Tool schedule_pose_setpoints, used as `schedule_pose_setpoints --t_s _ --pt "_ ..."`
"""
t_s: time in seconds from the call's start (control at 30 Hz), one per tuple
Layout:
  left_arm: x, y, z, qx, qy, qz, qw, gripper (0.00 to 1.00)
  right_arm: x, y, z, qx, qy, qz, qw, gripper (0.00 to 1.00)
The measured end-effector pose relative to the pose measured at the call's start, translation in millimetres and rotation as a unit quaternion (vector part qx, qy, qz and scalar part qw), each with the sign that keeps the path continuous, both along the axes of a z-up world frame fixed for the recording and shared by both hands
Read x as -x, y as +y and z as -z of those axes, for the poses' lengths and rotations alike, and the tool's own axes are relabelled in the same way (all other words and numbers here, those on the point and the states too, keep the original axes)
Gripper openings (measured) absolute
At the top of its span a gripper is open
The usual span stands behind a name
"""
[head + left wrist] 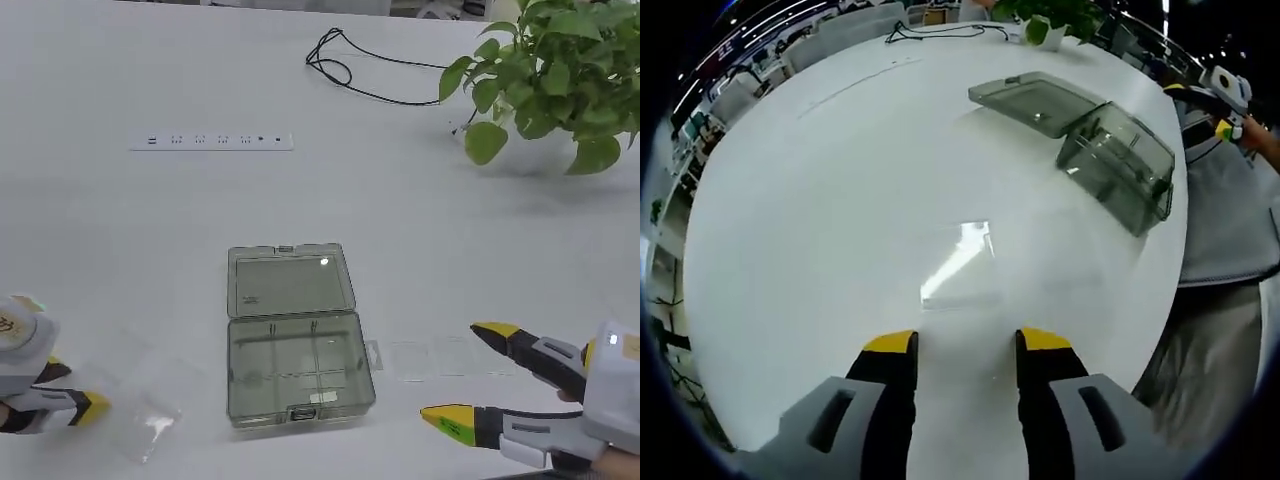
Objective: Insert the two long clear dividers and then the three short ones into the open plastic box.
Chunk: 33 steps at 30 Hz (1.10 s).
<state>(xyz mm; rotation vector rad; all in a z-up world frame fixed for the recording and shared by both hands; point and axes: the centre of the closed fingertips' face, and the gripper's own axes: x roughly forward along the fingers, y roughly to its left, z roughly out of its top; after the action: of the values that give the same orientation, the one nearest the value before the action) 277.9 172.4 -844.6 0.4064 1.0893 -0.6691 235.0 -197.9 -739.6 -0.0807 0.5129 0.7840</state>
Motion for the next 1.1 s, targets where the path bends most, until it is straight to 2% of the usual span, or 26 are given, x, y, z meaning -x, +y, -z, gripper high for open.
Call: schedule_pose_setpoints --t_s 0.1,0.43,0.77,1.1 --pt "-0.8 -0.3 0.6 -0.014 0.000 0.006 0.9999 0.37 0.1 0.1 0.1 0.000 0.000 0.000 1.0000 0.79" --pt "-2.5 2.2 0.4 -0.022 0.014 -0.009 0.9996 0.34 1.9 1.6 0.7 -0.003 -0.001 0.002 1.0000 0.78" --pt "-2.4 1.9 1.3 -0.038 0.030 -0.009 0.9988 0.32 2.8 2.0 0.8 -0.005 -0.002 0.003 1.0000 0.78" --pt "-3.2 1.7 1.6 -0.057 0.064 -0.012 0.9963 0.32 4.1 2.0 1.4 -0.005 0.000 0.001 1.0000 0.78"
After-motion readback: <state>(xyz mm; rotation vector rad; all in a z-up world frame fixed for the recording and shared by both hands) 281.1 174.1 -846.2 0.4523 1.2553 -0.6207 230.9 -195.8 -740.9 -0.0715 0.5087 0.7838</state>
